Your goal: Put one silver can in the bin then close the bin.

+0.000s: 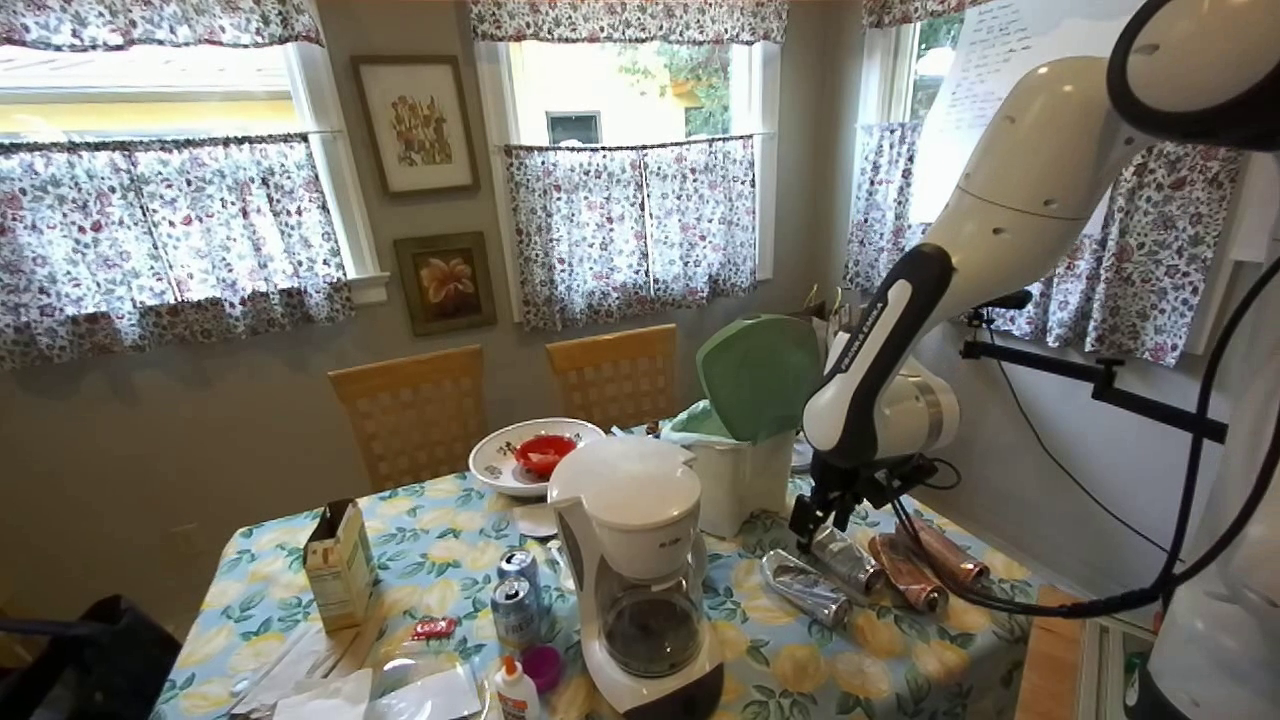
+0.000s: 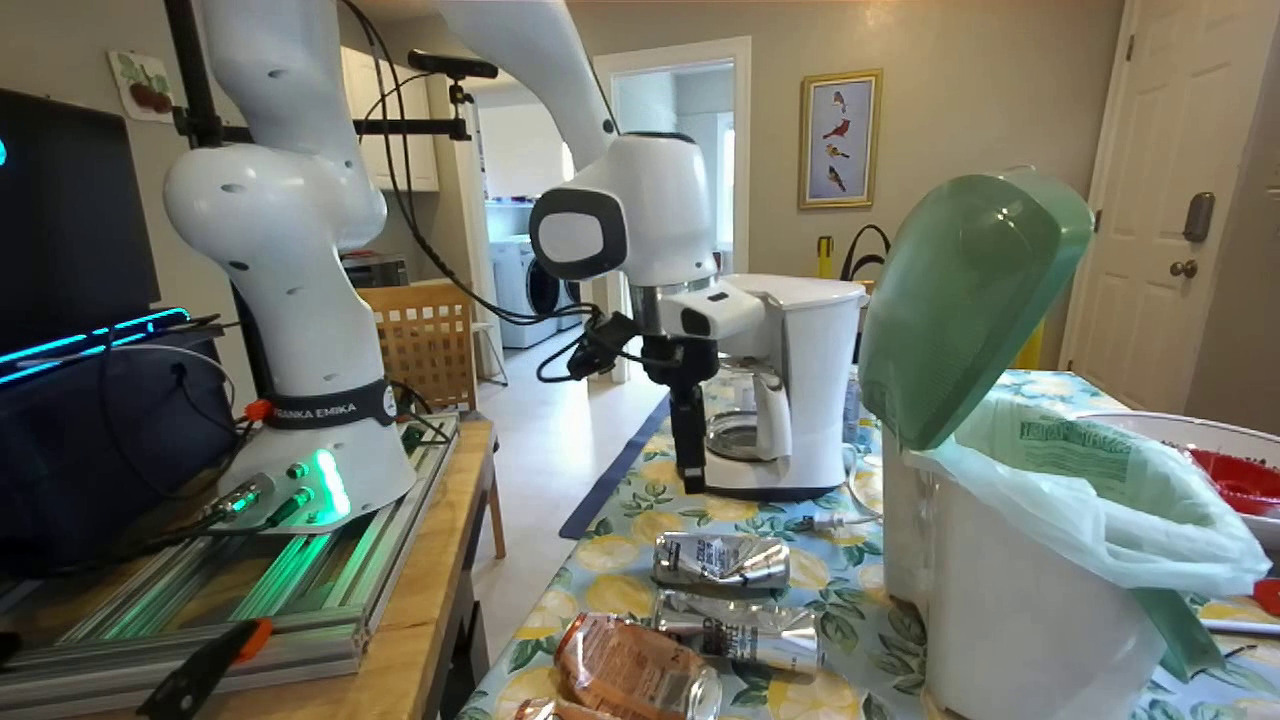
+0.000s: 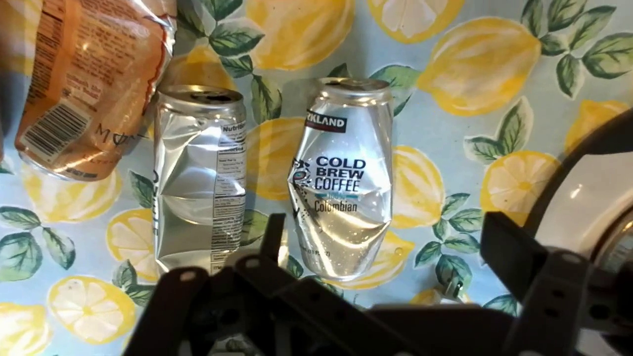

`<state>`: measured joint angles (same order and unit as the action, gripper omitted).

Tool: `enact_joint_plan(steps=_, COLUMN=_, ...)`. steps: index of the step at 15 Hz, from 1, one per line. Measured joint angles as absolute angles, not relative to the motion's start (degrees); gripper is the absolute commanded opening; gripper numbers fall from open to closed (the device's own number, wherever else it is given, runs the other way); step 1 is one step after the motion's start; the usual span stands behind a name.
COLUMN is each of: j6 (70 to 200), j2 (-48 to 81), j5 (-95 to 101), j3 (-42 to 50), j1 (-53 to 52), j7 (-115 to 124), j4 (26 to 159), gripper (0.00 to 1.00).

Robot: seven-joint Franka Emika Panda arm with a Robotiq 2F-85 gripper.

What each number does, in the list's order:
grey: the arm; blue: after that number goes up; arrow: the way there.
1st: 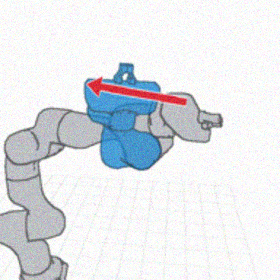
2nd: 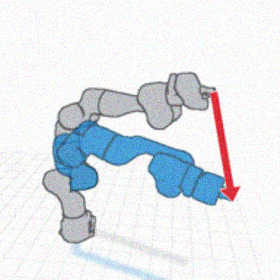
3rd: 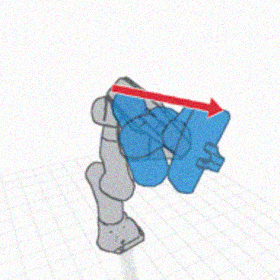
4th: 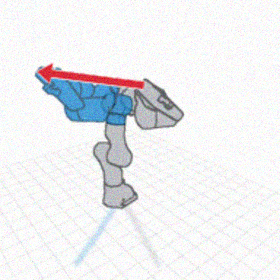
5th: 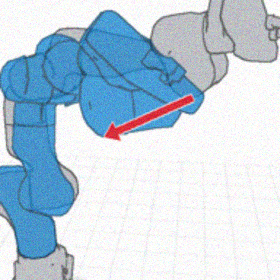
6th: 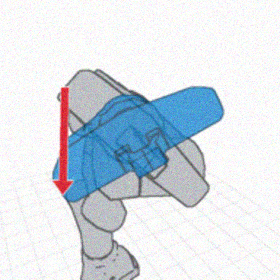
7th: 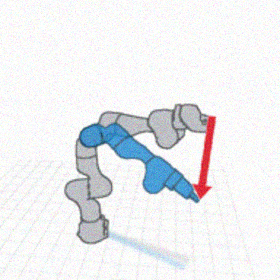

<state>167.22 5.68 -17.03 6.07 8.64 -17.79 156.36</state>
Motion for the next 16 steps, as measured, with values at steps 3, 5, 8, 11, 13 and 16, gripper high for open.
enact_joint_plan(steps=3, j6=168.21, j2=9.56, j5=-20.23, j3=3.79, j1=9.18, j7=-23.46, j4=153.88, gripper=1.00)
enact_joint_plan(steps=5, j6=168.46, j2=12.29, j5=-20.58, j3=2.67, j1=9.76, j7=-25.16, j4=152.18, gripper=1.00)
enact_joint_plan(steps=8, j6=168.48, j2=16.27, j5=-20.46, j3=2.62, j1=9.77, j7=-25.27, j4=150.33, gripper=1.00)
enact_joint_plan(steps=11, j6=168.48, j2=19.39, j5=-19.03, j3=4.36, j1=8.53, j7=-24.94, j4=149.48, gripper=1.00)
enact_joint_plan(steps=13, j6=168.48, j2=20.79, j5=-13.96, j3=5.18, j1=8.39, j7=-21.76, j4=149.39, gripper=1.00)
enact_joint_plan(steps=16, j6=168.45, j2=22.22, j5=-7.91, j3=5.90, j1=8.31, j7=-17.32, j4=149.27, gripper=1.00)
